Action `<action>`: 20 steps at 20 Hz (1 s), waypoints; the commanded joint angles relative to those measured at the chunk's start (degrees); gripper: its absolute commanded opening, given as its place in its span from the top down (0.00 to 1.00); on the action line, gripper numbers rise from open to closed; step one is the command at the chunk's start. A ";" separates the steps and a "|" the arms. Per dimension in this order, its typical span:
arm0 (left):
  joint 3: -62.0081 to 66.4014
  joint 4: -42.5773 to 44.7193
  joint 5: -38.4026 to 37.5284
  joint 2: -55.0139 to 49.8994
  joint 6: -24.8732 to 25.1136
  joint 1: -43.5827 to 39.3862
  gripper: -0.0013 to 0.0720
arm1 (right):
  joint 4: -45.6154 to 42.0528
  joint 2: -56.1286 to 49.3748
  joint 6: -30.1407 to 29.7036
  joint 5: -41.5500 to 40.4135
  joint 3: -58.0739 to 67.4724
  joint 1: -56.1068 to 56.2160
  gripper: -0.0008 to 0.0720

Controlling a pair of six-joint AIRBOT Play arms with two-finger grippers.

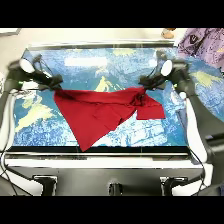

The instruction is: Fold the clothes and pants, and hang the long-sleeved shirts on hangers.

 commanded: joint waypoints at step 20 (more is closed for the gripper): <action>-51.84 -27.28 9.77 35.04 9.79 14.32 0.10 | 25.03 -2.08 -28.72 8.28 -17.31 -34.88 0.31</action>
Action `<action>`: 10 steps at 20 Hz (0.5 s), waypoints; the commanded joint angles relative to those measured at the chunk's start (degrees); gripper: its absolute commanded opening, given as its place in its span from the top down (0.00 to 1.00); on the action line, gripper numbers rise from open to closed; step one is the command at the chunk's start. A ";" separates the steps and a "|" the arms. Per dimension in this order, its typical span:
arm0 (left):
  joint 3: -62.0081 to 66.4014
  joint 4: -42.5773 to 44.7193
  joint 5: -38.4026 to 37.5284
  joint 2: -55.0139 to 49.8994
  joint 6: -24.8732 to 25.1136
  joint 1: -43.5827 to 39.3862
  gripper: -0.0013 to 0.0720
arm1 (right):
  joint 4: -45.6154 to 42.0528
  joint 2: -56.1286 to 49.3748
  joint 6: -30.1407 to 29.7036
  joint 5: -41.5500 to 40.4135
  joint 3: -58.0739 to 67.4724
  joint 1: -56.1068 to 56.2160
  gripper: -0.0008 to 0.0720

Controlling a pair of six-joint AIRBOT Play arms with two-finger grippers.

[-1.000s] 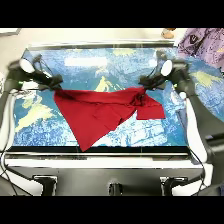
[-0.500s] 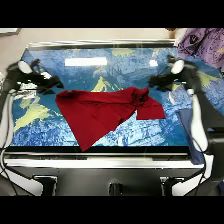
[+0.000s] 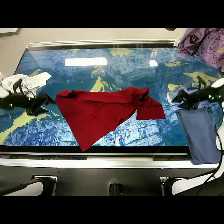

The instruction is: Fold the clothes and pants, and hang the long-sleeved shirts on hangers.

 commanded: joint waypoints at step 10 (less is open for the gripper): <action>-27.98 -10.71 3.06 13.66 4.02 0.26 0.10 | 10.67 -4.31 -8.20 -2.60 -8.09 7.65 0.84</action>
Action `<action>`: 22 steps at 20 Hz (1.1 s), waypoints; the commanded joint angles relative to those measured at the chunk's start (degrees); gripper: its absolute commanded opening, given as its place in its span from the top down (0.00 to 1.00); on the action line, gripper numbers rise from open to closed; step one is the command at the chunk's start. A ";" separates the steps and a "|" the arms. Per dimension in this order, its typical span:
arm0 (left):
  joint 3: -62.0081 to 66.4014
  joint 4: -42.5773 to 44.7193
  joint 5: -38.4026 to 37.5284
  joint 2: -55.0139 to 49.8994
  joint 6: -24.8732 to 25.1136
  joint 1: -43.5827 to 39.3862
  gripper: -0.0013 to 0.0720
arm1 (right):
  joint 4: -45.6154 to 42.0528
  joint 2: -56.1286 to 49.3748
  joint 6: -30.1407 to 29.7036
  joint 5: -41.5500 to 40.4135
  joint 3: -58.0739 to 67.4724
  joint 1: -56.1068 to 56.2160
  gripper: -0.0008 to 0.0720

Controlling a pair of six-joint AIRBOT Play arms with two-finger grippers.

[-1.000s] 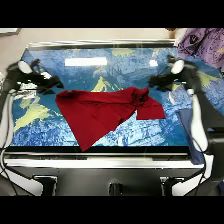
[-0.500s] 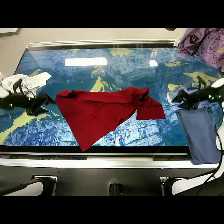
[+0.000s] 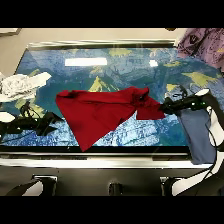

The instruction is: Fold the clothes and pants, and hang the long-sleeved shirts on hangers.

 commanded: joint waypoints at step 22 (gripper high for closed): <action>-7.74 -13.99 14.38 -5.51 1.11 -27.17 0.96 | -1.49 20.81 7.06 2.51 -0.09 2.64 0.95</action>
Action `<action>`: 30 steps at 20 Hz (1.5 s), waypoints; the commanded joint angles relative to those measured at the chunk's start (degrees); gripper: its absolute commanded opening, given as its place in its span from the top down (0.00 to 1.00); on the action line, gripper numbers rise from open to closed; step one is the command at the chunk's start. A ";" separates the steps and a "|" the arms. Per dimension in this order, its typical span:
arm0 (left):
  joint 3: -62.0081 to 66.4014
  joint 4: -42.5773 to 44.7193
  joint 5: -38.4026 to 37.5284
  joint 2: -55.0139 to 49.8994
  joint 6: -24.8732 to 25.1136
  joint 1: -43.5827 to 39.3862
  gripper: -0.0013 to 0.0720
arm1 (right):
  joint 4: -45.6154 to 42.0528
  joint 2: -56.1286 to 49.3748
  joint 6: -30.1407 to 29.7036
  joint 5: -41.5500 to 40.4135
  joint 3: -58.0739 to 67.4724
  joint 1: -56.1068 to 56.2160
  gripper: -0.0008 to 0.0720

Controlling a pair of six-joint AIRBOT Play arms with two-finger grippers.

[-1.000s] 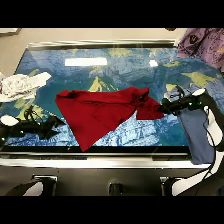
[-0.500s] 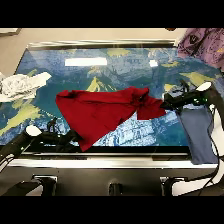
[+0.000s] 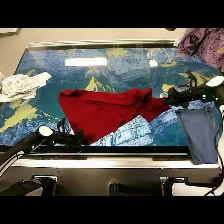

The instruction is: Fold the clothes and pants, and hang the long-sleeved shirts on hangers.

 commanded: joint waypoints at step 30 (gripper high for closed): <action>84.37 36.02 -33.05 -2.03 -2.14 24.48 0.96 | -12.15 15.34 17.29 -2.62 37.64 0.11 0.95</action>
